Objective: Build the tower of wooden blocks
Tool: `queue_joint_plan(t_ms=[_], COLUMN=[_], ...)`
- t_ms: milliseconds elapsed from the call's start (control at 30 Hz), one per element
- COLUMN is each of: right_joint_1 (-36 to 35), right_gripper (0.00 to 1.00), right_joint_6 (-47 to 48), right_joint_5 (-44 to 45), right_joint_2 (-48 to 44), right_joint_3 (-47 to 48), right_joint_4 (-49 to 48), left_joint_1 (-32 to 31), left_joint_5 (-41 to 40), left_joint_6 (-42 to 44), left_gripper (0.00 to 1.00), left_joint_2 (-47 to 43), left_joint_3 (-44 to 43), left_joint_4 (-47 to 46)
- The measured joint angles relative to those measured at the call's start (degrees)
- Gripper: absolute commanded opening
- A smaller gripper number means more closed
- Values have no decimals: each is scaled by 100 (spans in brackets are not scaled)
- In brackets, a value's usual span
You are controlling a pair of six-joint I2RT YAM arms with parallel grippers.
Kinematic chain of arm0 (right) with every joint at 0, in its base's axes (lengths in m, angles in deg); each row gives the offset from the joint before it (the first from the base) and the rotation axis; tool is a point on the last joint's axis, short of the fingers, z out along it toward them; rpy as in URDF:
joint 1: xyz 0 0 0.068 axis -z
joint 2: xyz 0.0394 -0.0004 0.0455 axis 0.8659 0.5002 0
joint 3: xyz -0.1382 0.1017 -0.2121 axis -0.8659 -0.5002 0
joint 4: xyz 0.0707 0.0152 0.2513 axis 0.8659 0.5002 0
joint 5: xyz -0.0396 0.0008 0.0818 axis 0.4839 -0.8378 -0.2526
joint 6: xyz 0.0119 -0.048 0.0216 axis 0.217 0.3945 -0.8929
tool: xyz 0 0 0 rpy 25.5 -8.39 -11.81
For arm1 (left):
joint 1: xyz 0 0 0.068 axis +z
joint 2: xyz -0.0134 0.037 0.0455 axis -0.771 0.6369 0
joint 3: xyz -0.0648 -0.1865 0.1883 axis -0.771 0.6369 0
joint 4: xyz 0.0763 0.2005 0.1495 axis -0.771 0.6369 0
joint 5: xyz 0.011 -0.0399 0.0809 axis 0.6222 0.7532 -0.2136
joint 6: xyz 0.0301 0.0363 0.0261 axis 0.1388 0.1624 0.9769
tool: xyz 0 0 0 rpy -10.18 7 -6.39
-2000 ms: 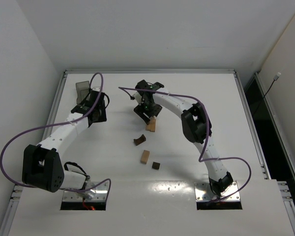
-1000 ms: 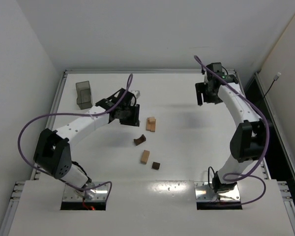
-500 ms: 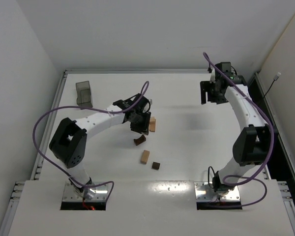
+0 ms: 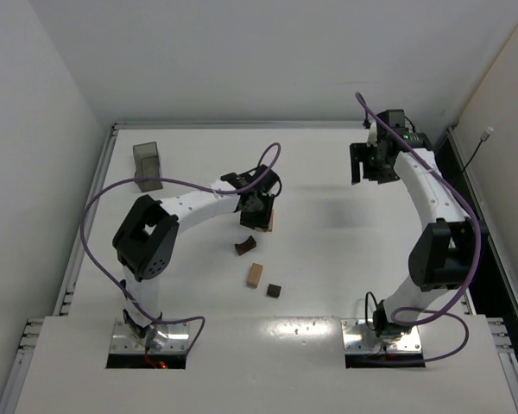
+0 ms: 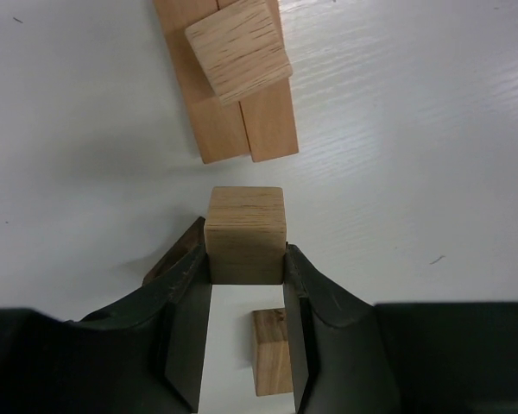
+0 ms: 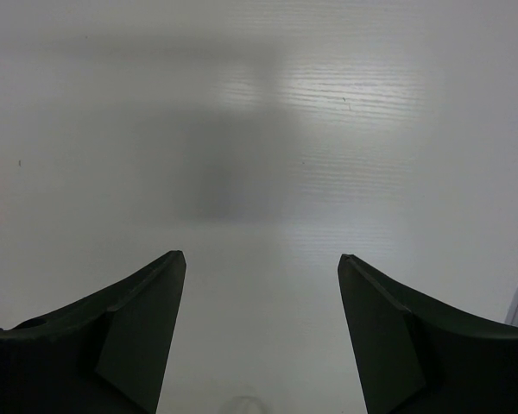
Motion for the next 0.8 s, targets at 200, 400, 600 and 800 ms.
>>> queue_joint_plan(t_ms=[200,400,600,800], right_joint_1=[35,63,87,127], right_gripper=[69,69,69,69], right_joint_6=[0,0,0,0], right_joint_5=[-55,-144,-188,-271], right_joint_2=[0,0,0,0], right_joint_3=[-35,-83,-85,-87], right_joint_4=[-15,-15,-17,-17], left_joint_1=[0,-33,-35,-35], left_joint_5=[-197,-321,-396,-435], left_joint_6=[-35,-68,-79,-81], left_gripper=[0,0,0,0], left_joint_2=[249,431,535,649], left_joint_3=[-262,-426,-520,-573], left_joint_4=[90,98,98,98])
